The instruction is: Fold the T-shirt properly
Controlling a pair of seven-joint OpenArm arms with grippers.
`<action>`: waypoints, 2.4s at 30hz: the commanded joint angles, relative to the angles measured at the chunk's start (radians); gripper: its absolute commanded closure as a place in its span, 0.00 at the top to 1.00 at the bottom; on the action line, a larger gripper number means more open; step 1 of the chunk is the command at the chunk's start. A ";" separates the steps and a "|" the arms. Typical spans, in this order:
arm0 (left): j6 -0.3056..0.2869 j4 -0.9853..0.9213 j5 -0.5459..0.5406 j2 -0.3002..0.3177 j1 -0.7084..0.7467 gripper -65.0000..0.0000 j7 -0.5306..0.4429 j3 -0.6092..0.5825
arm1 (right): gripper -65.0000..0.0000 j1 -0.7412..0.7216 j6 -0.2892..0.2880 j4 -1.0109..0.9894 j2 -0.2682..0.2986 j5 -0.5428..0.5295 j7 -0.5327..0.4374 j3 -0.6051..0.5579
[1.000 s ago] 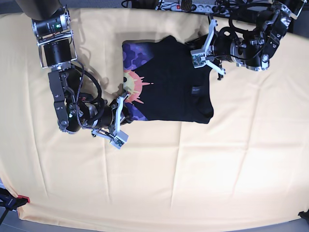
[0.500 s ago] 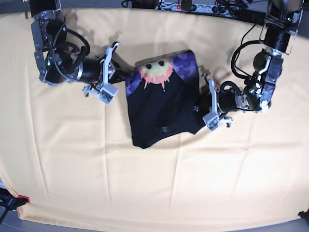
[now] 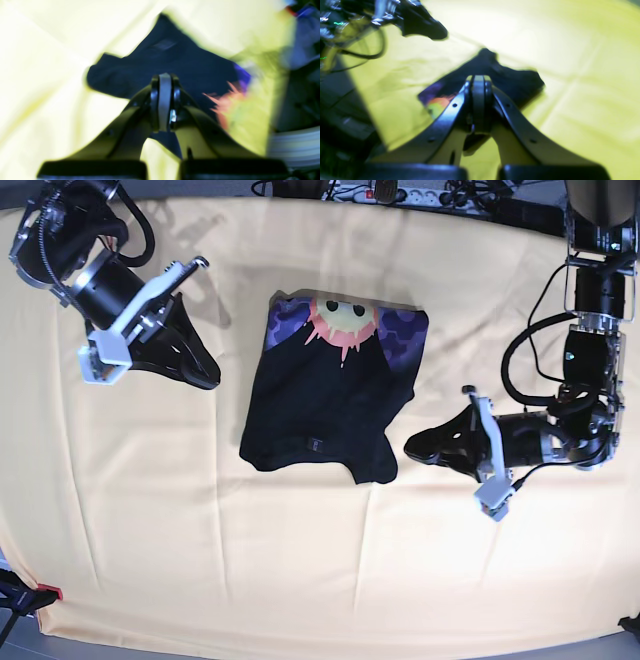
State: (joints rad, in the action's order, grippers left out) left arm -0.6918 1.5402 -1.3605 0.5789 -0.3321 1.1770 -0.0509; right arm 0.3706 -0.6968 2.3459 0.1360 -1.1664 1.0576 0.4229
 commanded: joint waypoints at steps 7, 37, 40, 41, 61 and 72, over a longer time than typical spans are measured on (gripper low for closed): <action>-0.006 0.163 -0.123 0.082 0.248 0.00 0.129 0.285 | 0.00 0.087 -0.001 0.010 0.000 -0.287 0.176 0.305; -0.006 0.528 -0.075 -0.030 1.641 0.00 0.208 0.700 | 0.00 0.929 -0.001 -0.566 0.177 -0.317 0.339 0.365; -0.006 0.365 0.085 -0.031 1.616 0.00 0.087 0.535 | 0.00 0.832 -0.001 -0.737 0.211 -0.224 0.258 0.263; -0.006 0.308 0.136 -0.033 1.575 0.00 0.048 0.484 | 0.00 0.790 -0.001 -0.789 0.213 -0.172 0.229 0.238; 0.201 -0.916 1.173 -0.307 0.749 0.00 -1.176 0.042 | 0.00 0.203 0.306 -1.529 0.184 0.942 -0.878 -0.467; 0.487 -0.960 1.116 -0.481 0.719 0.00 -1.191 -0.154 | 0.00 0.094 0.544 -1.596 0.029 0.988 -0.881 -0.620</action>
State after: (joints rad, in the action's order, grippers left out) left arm -0.1905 0.5766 -0.2440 0.0959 0.3794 -0.0074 -0.2039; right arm 0.4534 -0.1562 0.7467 0.1535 -0.1802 0.1795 -0.2005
